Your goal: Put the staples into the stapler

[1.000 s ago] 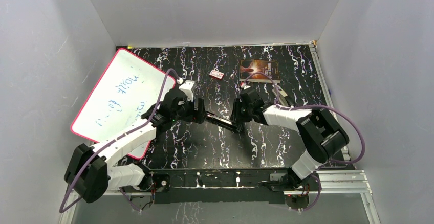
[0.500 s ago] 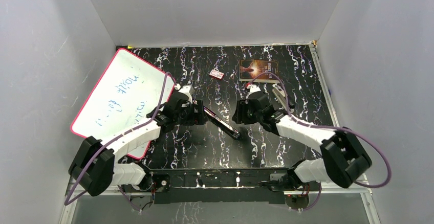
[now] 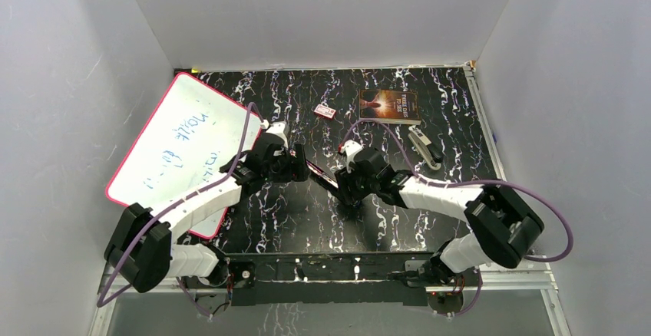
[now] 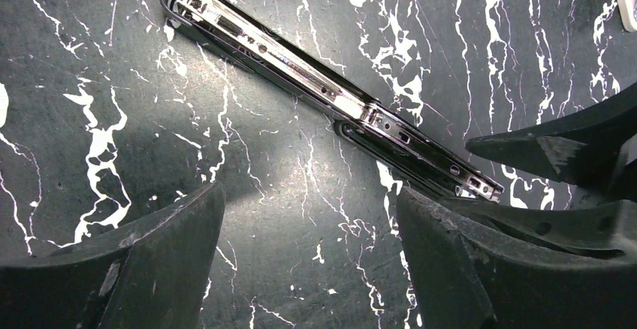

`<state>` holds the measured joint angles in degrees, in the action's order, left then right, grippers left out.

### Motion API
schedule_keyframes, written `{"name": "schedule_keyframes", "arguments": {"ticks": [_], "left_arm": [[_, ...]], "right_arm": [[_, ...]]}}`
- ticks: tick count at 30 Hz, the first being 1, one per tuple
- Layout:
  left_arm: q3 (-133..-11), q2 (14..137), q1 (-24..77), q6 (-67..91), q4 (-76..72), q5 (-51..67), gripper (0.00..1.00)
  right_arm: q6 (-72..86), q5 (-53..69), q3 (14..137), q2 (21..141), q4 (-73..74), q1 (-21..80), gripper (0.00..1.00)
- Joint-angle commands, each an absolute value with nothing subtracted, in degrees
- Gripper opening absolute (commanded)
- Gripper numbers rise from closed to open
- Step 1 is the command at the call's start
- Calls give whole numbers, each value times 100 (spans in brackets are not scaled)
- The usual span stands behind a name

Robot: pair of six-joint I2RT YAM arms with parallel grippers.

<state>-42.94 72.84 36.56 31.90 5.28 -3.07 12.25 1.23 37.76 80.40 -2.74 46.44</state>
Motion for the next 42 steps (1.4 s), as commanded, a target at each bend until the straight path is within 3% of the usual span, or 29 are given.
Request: {"name": "schedule_keyframes", "arguments": {"ticks": [1, 4, 13, 21, 29, 36, 39, 42], "left_arm": [[-4475, 7107, 3653, 3086, 742, -456, 83], [-4509, 7096, 3640, 3065, 798, -502, 83], [-4723, 6934, 3588, 2948, 955, -608, 83], [-4937, 6530, 3535, 2813, 1192, -1062, 83], [-5170, 6116, 3525, 2480, 1386, -1646, 83], [-5207, 6109, 3524, 2345, 1412, -1704, 84], [-5179, 6093, 3525, 2302, 1368, -1696, 84], [-5184, 6069, 3524, 2193, 1307, -1742, 85]], "right_arm": [[778, -71, 4091, 8270, -389, 4765, 61], [764, -211, 4117, 8369, -390, 4823, 57], [517, -20, 4148, 8511, -652, 4869, 25], [135, 513, 4567, 9032, -909, 4867, 10], [-18, 712, 5239, 9691, -966, 4869, 10], [125, 700, 5510, 9947, -1173, 4887, 17], [204, 682, 5564, 9906, -1227, 4884, 24], [306, 666, 5506, 9616, -1273, 4881, 39]]}}
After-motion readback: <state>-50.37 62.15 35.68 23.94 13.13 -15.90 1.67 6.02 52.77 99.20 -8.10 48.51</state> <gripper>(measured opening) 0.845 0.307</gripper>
